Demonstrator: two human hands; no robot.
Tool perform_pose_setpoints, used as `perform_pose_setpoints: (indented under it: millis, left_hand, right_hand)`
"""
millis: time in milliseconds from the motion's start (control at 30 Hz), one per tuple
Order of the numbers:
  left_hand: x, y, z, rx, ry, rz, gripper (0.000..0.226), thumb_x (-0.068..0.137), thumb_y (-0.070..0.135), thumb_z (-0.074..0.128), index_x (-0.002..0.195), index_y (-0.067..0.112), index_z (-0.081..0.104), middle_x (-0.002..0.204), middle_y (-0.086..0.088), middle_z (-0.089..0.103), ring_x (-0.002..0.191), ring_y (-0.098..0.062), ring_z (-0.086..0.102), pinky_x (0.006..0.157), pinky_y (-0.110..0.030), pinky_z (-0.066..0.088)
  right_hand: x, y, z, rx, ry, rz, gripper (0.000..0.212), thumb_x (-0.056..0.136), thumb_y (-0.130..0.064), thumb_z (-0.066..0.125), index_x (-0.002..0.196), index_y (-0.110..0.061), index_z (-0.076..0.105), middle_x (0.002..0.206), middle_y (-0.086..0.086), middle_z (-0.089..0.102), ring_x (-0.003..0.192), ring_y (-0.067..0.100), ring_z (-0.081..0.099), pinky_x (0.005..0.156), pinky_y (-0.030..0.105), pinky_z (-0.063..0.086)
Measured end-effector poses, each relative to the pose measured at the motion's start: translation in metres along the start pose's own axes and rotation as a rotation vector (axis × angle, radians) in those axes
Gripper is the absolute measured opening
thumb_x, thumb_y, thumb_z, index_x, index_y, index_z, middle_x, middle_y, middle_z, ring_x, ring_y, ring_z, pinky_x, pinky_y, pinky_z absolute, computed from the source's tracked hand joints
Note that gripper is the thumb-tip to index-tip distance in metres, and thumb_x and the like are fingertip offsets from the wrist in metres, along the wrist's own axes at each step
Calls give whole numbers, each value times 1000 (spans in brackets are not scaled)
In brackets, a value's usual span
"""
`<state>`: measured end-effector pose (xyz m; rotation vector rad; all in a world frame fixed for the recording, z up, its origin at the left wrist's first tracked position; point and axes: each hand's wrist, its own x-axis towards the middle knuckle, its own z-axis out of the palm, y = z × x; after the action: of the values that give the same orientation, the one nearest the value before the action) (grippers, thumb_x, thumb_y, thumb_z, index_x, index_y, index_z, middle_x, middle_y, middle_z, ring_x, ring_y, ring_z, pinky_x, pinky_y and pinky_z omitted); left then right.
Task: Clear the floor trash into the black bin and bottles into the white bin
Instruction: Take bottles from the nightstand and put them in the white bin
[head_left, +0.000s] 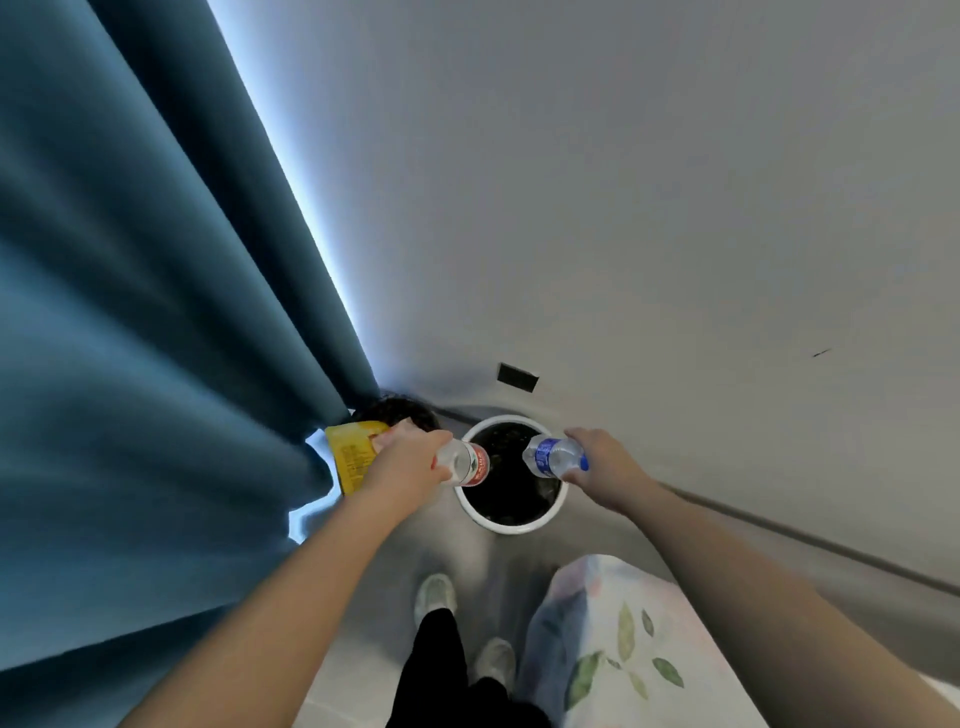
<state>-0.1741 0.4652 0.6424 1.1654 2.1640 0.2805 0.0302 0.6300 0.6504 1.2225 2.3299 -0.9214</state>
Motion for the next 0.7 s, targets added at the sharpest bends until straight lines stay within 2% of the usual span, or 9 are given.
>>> perform_pose_setpoints:
  millis: [100, 200, 300, 367, 433, 567, 633, 700]
  left_hand:
    - [62, -4, 42, 133, -111, 35, 45, 93, 20, 52, 137, 18, 42, 128, -9, 53, 115, -25, 52, 94, -39, 46]
    - [118, -15, 90, 203, -154, 44, 43, 92, 21, 50, 135, 18, 45, 125, -8, 56, 112, -28, 56, 87, -37, 46]
    - [177, -31, 146, 223, -165, 18, 27, 92, 19, 53, 119, 16, 53, 114, -7, 61, 104, -29, 60, 81, -37, 49]
    - [215, -42, 184, 243, -146, 4, 16, 91, 15, 53, 107, 15, 54, 106, -7, 61, 99, -29, 62, 75, -36, 48]
    - [247, -51, 221, 232, -133, -1, 12, 90, 13, 53, 102, 14, 53, 101, -6, 61, 95, -29, 62, 68, -35, 44]
    - [298, -73, 292, 208, -101, 18, 5, 90, 11, 53, 91, 16, 51, 87, -1, 52, 84, -28, 60, 57, -29, 34]
    - [319, -84, 325, 213, -88, 42, 6, 90, 9, 53, 94, 13, 52, 89, -4, 54, 83, -27, 59, 57, -29, 36]
    - [337, -93, 353, 214, -87, 53, 11, 90, 8, 53, 101, 10, 55, 95, -7, 57, 82, -27, 60, 60, -32, 40]
  right_hand:
    - [56, 27, 27, -13, -70, 69, 60, 91, -22, 62, 145, -10, 38, 143, 14, 46, 129, 28, 44, 103, 32, 34]
    - [115, 56, 68, -64, -98, 91, 59, 94, -15, 56, 148, -9, 32, 148, 12, 42, 133, 27, 41, 106, 32, 32]
    - [180, 86, 117, -104, -68, 98, 48, 93, -10, 55, 140, -9, 41, 139, 11, 50, 126, 28, 48, 99, 34, 39]
    - [221, 105, 151, -142, -45, 95, 33, 91, -11, 57, 124, -10, 52, 124, 10, 58, 112, 28, 56, 84, 33, 43]
    - [257, 125, 184, -160, -25, 104, 21, 88, -11, 57, 110, -10, 57, 108, 10, 63, 98, 30, 60, 70, 31, 40]
    - [314, 156, 237, -195, 40, 84, 10, 89, -12, 58, 98, -9, 53, 103, 11, 56, 90, 34, 60, 69, 38, 45]
    - [335, 168, 259, -216, 69, 62, 13, 89, -12, 60, 99, -9, 52, 104, 10, 53, 87, 34, 59, 70, 41, 49]
    - [354, 181, 278, -247, 86, 52, 17, 87, -7, 62, 101, -9, 52, 104, 10, 52, 82, 32, 60, 62, 39, 46]
